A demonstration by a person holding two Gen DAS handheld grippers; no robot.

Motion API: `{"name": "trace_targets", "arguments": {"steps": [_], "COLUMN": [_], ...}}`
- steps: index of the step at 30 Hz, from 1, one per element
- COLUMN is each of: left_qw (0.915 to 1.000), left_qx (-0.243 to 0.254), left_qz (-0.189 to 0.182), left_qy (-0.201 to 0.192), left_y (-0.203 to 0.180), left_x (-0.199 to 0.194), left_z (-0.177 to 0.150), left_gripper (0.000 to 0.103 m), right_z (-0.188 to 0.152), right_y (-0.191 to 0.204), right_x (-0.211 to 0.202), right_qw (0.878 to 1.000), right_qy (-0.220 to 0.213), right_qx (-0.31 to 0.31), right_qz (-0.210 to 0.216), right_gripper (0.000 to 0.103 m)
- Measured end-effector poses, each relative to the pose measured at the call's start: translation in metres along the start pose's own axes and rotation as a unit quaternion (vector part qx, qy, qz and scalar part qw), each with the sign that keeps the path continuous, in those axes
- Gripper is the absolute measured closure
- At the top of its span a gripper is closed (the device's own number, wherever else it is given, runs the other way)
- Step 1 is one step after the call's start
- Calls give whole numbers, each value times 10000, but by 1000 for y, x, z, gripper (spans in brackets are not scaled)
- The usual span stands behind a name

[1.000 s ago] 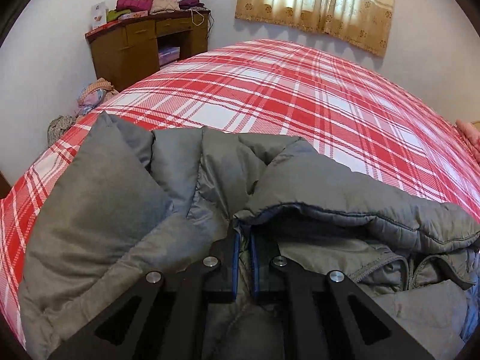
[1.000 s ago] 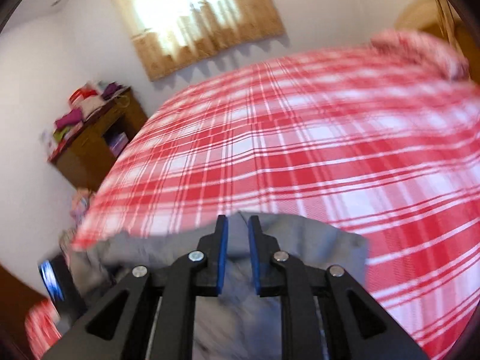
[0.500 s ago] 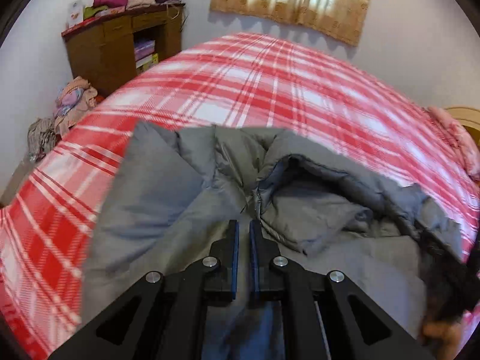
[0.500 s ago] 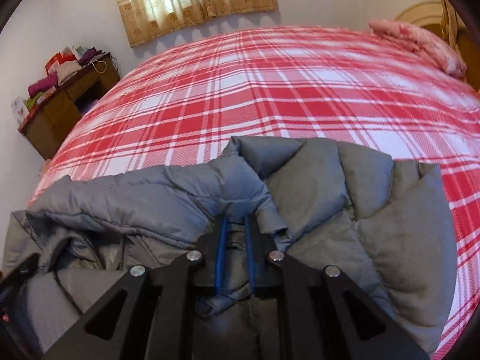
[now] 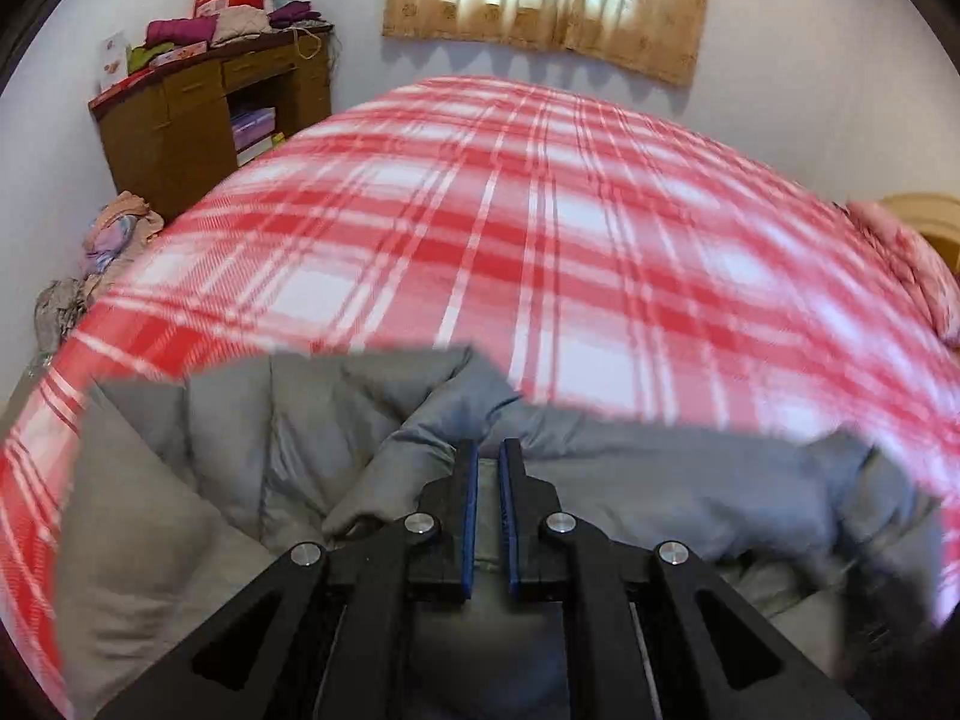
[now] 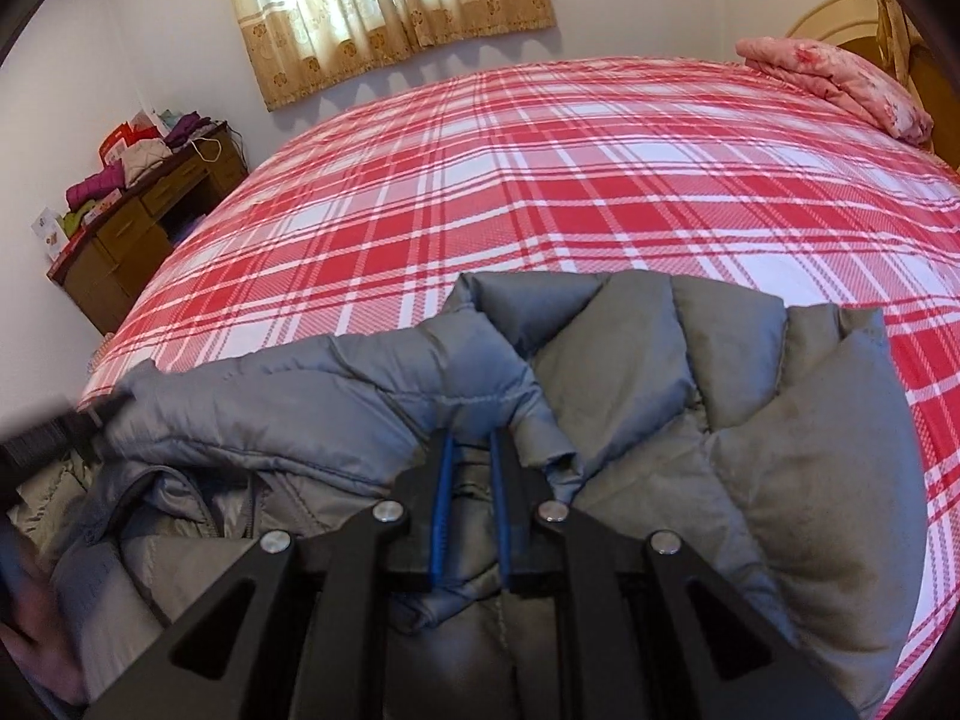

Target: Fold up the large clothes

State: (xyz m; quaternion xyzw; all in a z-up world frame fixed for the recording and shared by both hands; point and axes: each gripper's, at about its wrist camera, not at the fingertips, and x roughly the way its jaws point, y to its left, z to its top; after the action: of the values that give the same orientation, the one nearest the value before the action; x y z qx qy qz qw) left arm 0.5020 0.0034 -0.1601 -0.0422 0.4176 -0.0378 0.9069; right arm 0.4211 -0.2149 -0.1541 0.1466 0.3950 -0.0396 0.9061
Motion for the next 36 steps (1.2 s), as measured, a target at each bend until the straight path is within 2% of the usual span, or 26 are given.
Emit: {"name": "trace_targets", "arguments": {"steps": [4,8,13,18,21,23,25,26,27,29,30,33,36], "left_qw": [9984,9996,9993,9993,9996,9987,9985,9982,9971,9950,9929,9862,9783], "left_qx": [-472,-259,-351,-46,-260,-367,-301,-249,-145,-43,28,247,530], "left_qz": [-302,39,-7,336,-35,-345,-403,-451,-569,-699,-833,-1056,-1181], "left_qy": [-26,-116,-150,-142,-64,-34,-230,-314,-484,-716,-850,-1254,-1620], "left_y": [21,9,13,0,13,23,31,35,41,50,58,73,92], "left_x": [13,13,14,17,9,-13,-48,-63,-88,-129,-158,-226,-297], "left_z": [-7,-6,-7,-3,-4,-4,-7,-8,-11,-18,-25,-50,-91], "left_gripper": [98,100,100,100,100,100,100,100,100,100,100,100,100], "right_z": [0,3,2,2,3,6,13,14,13,7,1,-23,-67], "right_y": [3,8,16,15,16,15,10,8,2,-7,-11,-21,-46], "right_x": [1,5,9,11,11,8,-8,-19,-46,-93,-117,-184,-265], "right_qw": [10000,9994,9971,9973,9968,9962,9949,9955,9975,9981,9973,9932,9883], "right_qy": [53,211,285,301,346,449,666,592,281,-180,-352,-770,-1205], "right_qx": [-62,-265,-631,-600,-653,-701,-751,-722,-633,-590,-638,-863,-906], "right_qz": [-23,-101,-317,-301,-308,-259,-136,-138,-126,12,58,97,233], "right_gripper": [89,89,89,89,89,89,88,87,84,68,56,54,48]}}
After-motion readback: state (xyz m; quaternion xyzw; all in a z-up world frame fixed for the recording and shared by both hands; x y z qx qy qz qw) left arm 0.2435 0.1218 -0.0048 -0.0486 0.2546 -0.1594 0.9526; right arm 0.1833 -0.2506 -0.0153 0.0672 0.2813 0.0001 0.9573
